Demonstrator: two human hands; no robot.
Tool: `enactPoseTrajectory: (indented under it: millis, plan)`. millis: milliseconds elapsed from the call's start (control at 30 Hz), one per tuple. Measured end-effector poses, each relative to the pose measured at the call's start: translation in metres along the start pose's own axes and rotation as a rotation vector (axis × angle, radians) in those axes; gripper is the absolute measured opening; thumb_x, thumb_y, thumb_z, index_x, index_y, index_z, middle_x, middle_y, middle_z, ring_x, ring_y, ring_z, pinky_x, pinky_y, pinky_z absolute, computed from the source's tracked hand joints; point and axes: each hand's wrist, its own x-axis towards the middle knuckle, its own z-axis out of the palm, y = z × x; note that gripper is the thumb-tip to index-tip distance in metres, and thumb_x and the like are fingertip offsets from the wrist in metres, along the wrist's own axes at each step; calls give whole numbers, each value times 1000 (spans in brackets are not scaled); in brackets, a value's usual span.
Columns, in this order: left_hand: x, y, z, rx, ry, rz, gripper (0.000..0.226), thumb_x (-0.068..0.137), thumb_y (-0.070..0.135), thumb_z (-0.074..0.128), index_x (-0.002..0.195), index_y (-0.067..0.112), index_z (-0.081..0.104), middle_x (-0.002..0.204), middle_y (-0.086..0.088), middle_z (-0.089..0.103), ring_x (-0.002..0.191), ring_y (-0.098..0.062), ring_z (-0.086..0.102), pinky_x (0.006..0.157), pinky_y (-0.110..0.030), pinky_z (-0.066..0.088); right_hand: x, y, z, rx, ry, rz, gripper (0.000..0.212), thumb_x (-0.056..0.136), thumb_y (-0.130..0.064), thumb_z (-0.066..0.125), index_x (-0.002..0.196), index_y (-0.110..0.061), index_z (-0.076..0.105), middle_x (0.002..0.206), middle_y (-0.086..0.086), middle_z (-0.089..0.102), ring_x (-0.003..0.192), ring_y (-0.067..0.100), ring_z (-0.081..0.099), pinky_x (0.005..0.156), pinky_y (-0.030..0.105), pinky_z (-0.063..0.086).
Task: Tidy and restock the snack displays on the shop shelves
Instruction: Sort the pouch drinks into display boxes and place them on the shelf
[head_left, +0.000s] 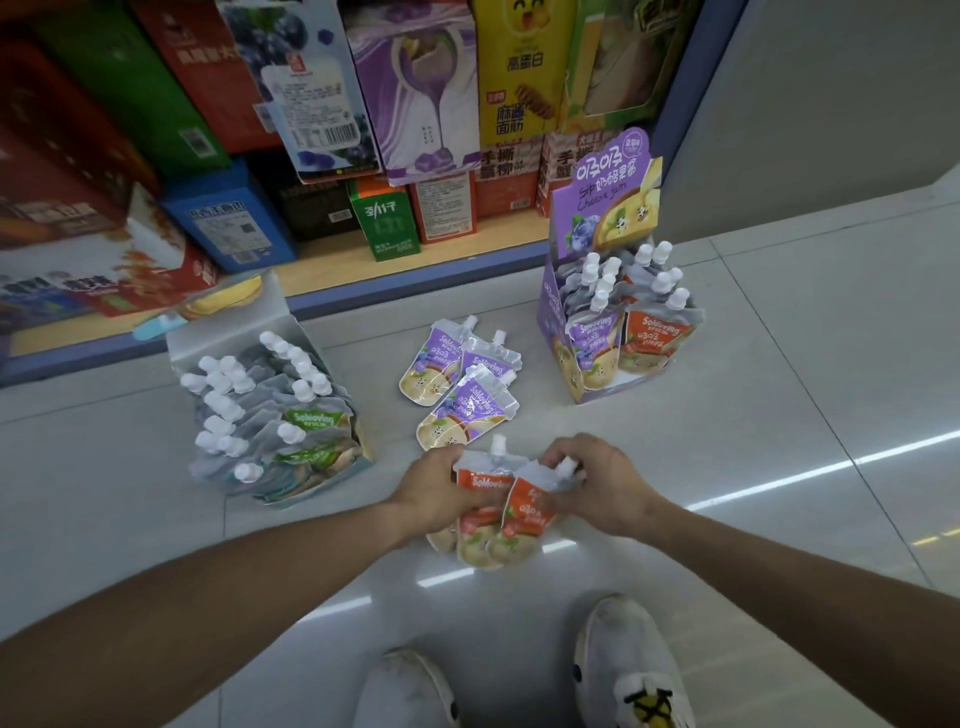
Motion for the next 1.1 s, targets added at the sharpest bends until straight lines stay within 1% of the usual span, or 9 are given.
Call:
enactPoseTrajectory:
  millis: [133, 233, 300, 467, 600, 767, 867, 1000, 1100]
  plan:
    - [5, 31, 7, -485, -207, -34, 26, 96, 21, 72, 121, 15, 68, 108, -7, 78, 98, -23, 76, 90, -38, 60, 5, -4, -23, 368, 62, 102, 40, 69, -7, 91, 95, -20, 63, 100, 6, 68, 88, 20, 65, 71, 34, 59]
    - [13, 56, 12, -653, -171, -145, 11, 97, 13, 64, 108, 9, 66, 92, -10, 77, 80, -24, 74, 78, -35, 59, 10, -5, -42, 524, 101, 232, 66, 67, -6, 92, 121, -22, 58, 111, 4, 68, 101, 19, 67, 73, 31, 60]
    - [18, 66, 16, -642, -67, -120, 19, 94, 14, 72, 110, 7, 67, 98, -12, 79, 83, -26, 77, 80, -39, 62, 12, -3, -54, 668, 103, 279, 74, 66, -6, 92, 131, -18, 58, 113, 9, 72, 101, 25, 71, 84, 40, 61]
    - [20, 84, 22, -689, 48, -60, 53, 73, 31, 93, 116, 15, 67, 102, -7, 80, 89, -25, 79, 89, -51, 62, 7, 4, -73, 846, -30, 332, 51, 79, -1, 80, 126, -8, 64, 113, 10, 76, 105, 29, 72, 95, 47, 57]
    - [25, 94, 23, -771, 7, -125, 40, 91, 52, 71, 116, 21, 70, 102, -7, 80, 95, -29, 78, 95, -54, 58, -1, 19, -80, 905, -6, 394, 46, 81, -3, 77, 126, -5, 64, 113, 11, 76, 109, 29, 70, 101, 47, 54]
    - [28, 100, 26, -755, -21, -112, 38, 96, 52, 64, 116, 21, 72, 103, -6, 80, 96, -29, 77, 95, -53, 58, -6, 24, -88, 970, -34, 384, 54, 76, -7, 78, 127, -2, 61, 117, 16, 73, 110, 35, 70, 102, 51, 52]
    - [25, 105, 29, -666, -72, -17, 36, 94, 44, 69, 115, 16, 73, 103, -8, 79, 95, -27, 77, 92, -47, 59, -9, 24, -90, 991, -58, 351, 53, 78, -6, 76, 128, -2, 60, 119, 17, 72, 110, 35, 70, 100, 49, 53]
    - [30, 107, 33, -611, 15, -1, 21, 99, 26, 66, 115, 14, 71, 97, -6, 80, 90, -25, 78, 87, -43, 61, -16, 32, -104, 1038, -127, 325, 48, 83, -6, 72, 128, 1, 60, 122, 19, 70, 112, 35, 69, 96, 46, 56]
    - [30, 115, 39, -636, -6, 0, 17, 102, 28, 61, 108, 15, 71, 103, -11, 79, 91, -25, 77, 88, -40, 59, -16, 30, -112, 1059, -97, 275, 43, 85, -7, 71, 126, 2, 61, 121, 21, 71, 110, 35, 70, 91, 44, 58]
